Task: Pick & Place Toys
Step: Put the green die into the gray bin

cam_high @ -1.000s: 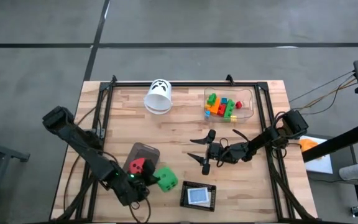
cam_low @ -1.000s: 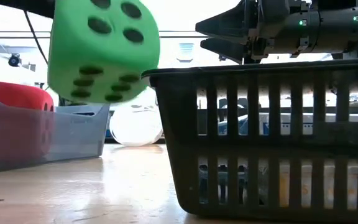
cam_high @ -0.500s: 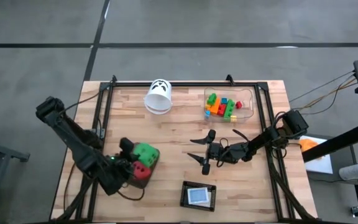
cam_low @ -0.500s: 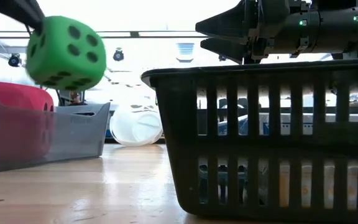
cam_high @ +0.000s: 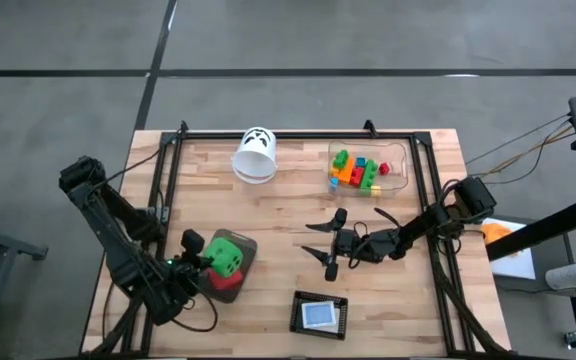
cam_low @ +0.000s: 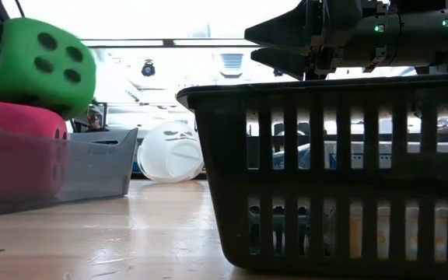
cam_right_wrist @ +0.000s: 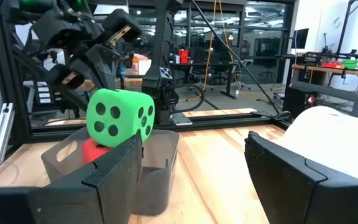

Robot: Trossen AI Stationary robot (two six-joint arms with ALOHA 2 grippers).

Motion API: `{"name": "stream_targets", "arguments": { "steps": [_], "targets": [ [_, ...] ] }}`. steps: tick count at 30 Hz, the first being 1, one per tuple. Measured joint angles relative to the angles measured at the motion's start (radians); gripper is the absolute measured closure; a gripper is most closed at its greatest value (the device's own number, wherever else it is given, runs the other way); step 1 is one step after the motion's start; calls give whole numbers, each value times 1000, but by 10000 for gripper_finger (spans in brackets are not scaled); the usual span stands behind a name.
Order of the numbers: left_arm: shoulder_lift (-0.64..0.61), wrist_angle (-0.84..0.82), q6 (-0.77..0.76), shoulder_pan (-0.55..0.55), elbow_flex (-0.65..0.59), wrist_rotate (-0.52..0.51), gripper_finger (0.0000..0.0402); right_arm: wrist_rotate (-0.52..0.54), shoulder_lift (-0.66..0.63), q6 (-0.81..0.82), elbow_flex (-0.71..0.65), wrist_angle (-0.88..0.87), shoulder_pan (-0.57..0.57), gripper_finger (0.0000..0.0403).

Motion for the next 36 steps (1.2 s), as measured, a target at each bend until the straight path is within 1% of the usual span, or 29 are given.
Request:
{"name": "stream_targets", "arguments": {
  "steps": [10,23,25,29,36],
  "targets": [
    [69,1,24,-7,6,22,400,2,0,0,0,0,0,127],
    [66,-1,62,-12,45,113,401,2,0,0,0,-1,0,127],
    [66,-2,61,-11,48,127,397,2,0,0,0,-2,0,127],
    [66,-2,61,-12,48,131,368,2,0,0,0,-2,0,127],
    [67,-1,61,-12,47,138,289,2,0,0,0,-2,0,127]
  ]
}}
